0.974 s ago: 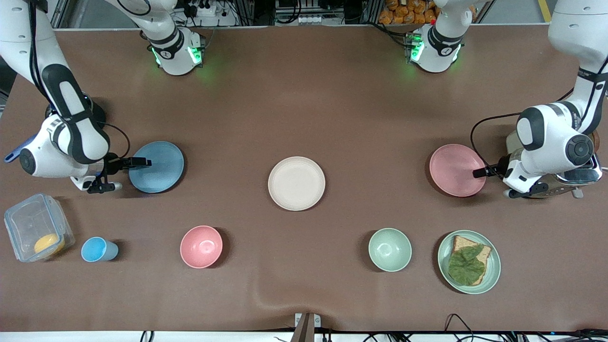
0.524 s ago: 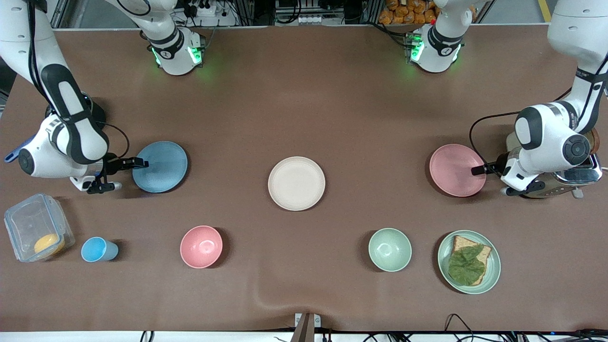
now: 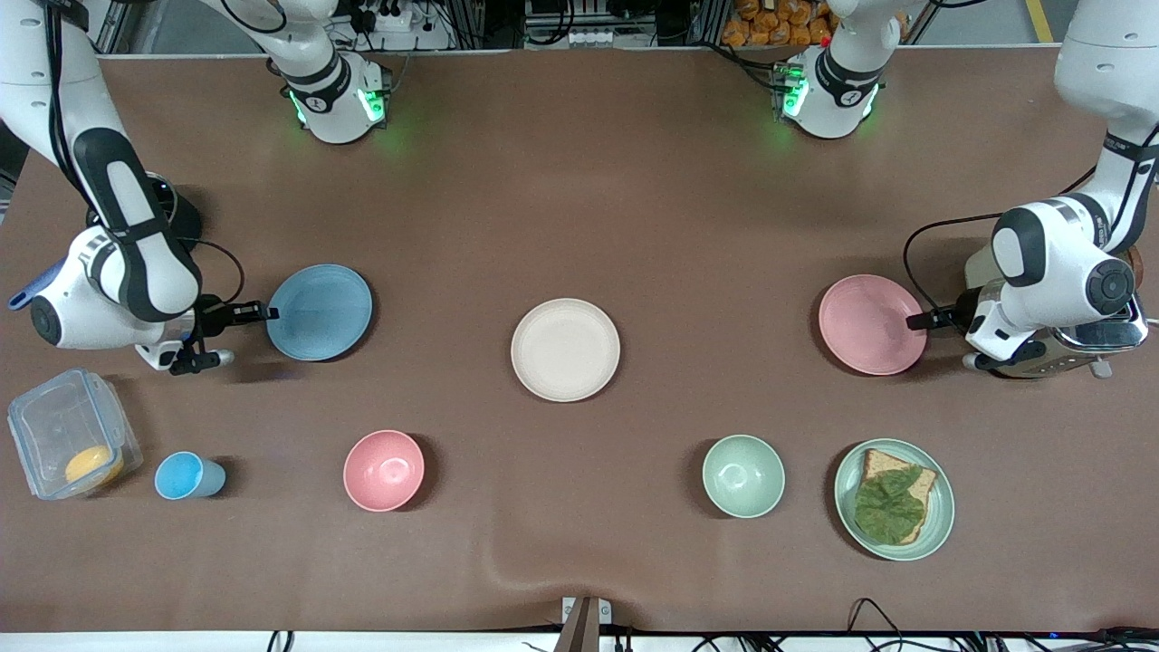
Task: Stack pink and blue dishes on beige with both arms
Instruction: 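Grip the pink plate rim with the left gripper while the right grips blue, then carry the pink plate onto the beige plate with the left gripper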
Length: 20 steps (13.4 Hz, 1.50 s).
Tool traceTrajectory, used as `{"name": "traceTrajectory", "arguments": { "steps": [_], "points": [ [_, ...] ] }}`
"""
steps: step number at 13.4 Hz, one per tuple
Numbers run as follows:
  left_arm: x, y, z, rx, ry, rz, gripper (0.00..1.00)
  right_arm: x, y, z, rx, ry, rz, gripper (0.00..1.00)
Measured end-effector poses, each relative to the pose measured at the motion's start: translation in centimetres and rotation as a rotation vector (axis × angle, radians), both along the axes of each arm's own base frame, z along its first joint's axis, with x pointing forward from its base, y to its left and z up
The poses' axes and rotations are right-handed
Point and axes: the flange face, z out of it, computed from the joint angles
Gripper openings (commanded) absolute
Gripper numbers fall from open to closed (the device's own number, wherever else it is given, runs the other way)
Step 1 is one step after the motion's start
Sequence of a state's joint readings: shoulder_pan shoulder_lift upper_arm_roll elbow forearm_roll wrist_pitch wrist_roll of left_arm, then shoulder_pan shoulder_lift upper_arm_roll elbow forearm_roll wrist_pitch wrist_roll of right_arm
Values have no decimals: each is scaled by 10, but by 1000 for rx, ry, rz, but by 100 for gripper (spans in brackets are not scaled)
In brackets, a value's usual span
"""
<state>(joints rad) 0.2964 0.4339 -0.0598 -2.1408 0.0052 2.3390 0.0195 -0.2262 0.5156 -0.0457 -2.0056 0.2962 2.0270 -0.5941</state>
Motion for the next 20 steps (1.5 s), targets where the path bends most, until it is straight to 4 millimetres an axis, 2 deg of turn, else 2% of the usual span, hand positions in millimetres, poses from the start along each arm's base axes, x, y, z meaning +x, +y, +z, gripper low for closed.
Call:
{"name": "traceTrajectory", "arguments": {
  "steps": [3, 4, 7, 9, 11, 15, 17, 20],
  "points": [
    [0, -1, -1, -1, 1, -2, 49, 9, -1, 10, 18, 14, 8, 0],
    [0, -1, -1, -1, 2, -2, 44, 10, -1, 12, 20, 15, 10, 0],
    [0, -3, -2, -3, 3, -5, 11, 13, -1, 15, 27, 21, 13, 0],
    [1, -5, -2, -3, 3, -9, 0, 16, -1, 20, 36, 31, 17, 0],
    [4, -6, 6, -3, -7, -11, 0, 20, -1, 27, 43, 35, 20, 0],
    [11, -19, 9, -9, -23, -32, 0, 29, -3, 40, 47, 39, 16, 0],
    [19, -32, 16, -16, -43, -56, 0, 31, -3, 43, 47, 38, 15, 0],
    [40, -63, 46, -30, -101, -102, 0, 34, -4, 46, 46, 34, 15, 0]
  ]
}}
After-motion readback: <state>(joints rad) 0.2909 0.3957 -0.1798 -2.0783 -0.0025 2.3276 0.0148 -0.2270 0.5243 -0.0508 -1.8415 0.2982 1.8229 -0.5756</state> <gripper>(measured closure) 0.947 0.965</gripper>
